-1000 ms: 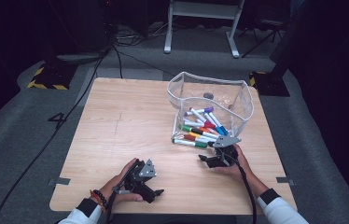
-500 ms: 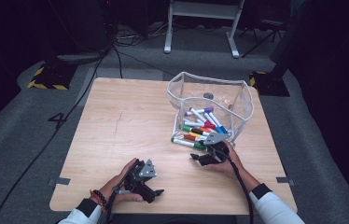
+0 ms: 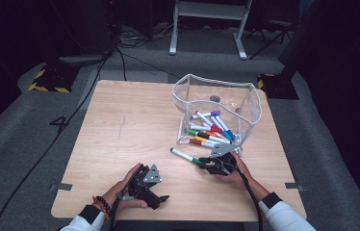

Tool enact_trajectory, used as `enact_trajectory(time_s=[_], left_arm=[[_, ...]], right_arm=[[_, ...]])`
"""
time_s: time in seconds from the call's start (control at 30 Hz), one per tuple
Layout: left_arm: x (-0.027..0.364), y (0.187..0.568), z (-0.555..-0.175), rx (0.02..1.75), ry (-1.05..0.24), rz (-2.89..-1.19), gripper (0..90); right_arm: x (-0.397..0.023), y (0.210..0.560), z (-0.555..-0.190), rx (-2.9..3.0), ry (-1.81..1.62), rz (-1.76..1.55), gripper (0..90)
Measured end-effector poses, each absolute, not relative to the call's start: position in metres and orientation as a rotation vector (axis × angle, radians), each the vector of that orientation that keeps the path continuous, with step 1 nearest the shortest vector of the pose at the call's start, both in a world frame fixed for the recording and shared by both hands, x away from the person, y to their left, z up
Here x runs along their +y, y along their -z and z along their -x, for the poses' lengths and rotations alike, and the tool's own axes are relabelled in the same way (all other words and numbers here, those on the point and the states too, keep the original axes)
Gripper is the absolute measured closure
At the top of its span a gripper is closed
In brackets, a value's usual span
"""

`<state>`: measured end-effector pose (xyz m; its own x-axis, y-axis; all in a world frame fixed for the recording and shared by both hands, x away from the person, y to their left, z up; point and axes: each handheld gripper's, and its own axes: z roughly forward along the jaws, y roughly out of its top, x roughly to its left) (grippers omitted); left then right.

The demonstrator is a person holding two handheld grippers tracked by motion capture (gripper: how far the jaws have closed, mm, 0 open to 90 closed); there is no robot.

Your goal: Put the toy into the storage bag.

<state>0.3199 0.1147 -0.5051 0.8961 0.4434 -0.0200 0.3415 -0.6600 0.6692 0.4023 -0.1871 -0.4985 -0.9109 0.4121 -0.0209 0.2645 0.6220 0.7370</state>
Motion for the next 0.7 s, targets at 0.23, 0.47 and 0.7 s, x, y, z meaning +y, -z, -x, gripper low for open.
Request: enact_trajectory(time_s=[0.23,0.47,0.7], left_arm=[[0.115,0.505,-0.320,0.561,-0.187,-2.351,3.1],[0.115,0.505,-0.320,0.562,-0.187,-2.351,3.1],[0.115,0.505,-0.320,0.561,-0.188,-2.352,3.0]], right_arm=[[-0.202,0.497,-0.380,2.696,-1.153,-0.523,74.9],[-0.223,0.494,-0.354,2.732,-1.122,-0.489,71.4],[-0.219,0.494,-0.352,2.735,-1.113,-0.474,55.4]])
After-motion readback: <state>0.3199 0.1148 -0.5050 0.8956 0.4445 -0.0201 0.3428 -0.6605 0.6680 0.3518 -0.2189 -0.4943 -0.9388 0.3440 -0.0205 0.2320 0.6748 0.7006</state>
